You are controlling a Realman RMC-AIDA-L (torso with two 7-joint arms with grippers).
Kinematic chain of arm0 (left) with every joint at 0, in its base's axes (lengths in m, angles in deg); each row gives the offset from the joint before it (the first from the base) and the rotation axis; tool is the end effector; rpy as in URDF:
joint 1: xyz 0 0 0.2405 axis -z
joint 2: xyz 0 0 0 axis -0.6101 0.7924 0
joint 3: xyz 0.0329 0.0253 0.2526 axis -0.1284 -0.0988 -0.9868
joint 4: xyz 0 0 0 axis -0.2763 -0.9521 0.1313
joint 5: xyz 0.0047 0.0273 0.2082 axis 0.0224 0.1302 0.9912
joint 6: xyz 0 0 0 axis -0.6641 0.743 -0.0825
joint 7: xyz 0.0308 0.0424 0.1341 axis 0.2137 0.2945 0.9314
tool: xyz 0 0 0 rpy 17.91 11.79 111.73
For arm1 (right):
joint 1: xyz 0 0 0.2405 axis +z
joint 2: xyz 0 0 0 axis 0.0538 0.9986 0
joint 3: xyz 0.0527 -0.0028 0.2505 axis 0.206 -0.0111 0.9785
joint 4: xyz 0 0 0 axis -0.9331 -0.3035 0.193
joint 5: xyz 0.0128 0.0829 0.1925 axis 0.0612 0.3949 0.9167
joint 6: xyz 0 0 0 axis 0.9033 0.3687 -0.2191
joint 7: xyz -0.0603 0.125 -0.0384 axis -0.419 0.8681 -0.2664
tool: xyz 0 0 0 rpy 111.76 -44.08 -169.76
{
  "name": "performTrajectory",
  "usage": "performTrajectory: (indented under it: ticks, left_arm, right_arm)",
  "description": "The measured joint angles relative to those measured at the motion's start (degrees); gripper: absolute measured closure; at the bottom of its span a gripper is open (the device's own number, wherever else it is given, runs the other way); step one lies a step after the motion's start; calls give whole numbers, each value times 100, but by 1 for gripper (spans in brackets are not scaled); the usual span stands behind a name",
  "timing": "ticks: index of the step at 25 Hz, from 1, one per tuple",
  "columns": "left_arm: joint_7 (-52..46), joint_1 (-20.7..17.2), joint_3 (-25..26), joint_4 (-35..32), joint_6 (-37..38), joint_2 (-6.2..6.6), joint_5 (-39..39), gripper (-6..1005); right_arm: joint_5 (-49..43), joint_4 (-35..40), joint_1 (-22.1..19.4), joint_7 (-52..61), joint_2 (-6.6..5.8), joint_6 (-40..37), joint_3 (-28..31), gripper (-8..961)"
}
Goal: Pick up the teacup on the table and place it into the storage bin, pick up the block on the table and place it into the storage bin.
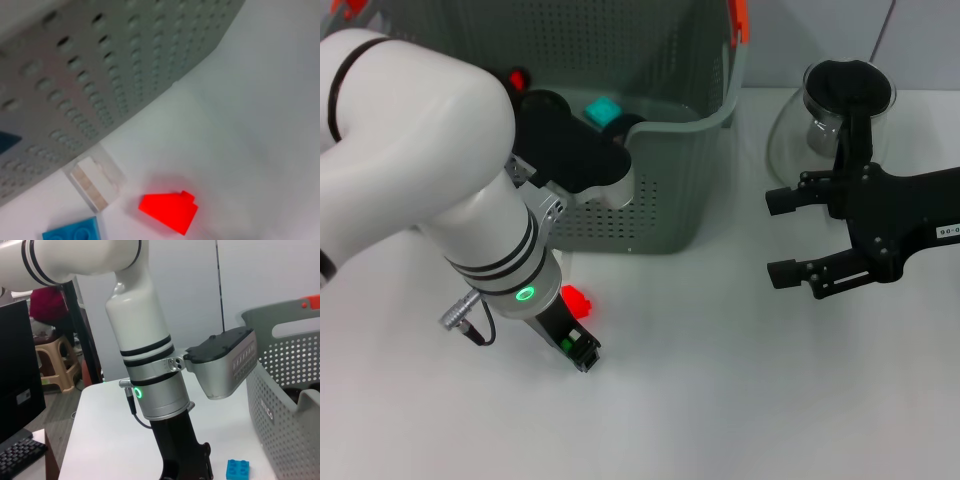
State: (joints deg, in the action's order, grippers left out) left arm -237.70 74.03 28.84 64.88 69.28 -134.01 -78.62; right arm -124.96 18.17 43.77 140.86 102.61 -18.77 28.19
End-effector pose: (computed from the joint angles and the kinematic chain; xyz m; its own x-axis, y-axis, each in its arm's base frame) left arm -0.1720 0.3284 -0.0773 0.5801 0.7537 -0.3088 0.5522 -0.6427 -0.5311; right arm 0.2007 0.3503 0.0362 0.9080 -0.1868 -0.3749 -0.1904 -0.9813 0.0277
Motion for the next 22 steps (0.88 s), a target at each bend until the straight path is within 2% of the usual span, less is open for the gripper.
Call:
performTrajectory:
  ticks: [7,10,12,15,18,19,22]
  left_arm:
    - [46,-6,123,480,502,26,1,589]
    - [297,-151,628,1218,1094,33,-126,577]
    - [568,-309,1306,1862,1549,31,-411,568]
    - [969,-409,2456,2516,2022,72,-1270,556]
    - [1247,-355,3531,2707,2166,243,-2048,544]
    - [1303,-319,3697,2690,2168,282,-2162,540]
    - [1550,-3,4435,2421,2077,515,-2480,528]
  right_arm:
    - [1,-8,-16,-53,-10,-6,88,14]
    - [5,-9,-24,-58,-17,-53,110,14]
    - [8,-9,-31,-59,-19,-70,112,14]
    - [10,-9,-36,-60,-18,-83,114,14]
    - [15,-9,-35,-59,-17,-113,115,14]
    - [26,-9,-35,-56,-17,-131,118,14]
    - [53,-9,-15,-3,-20,-180,121,14]
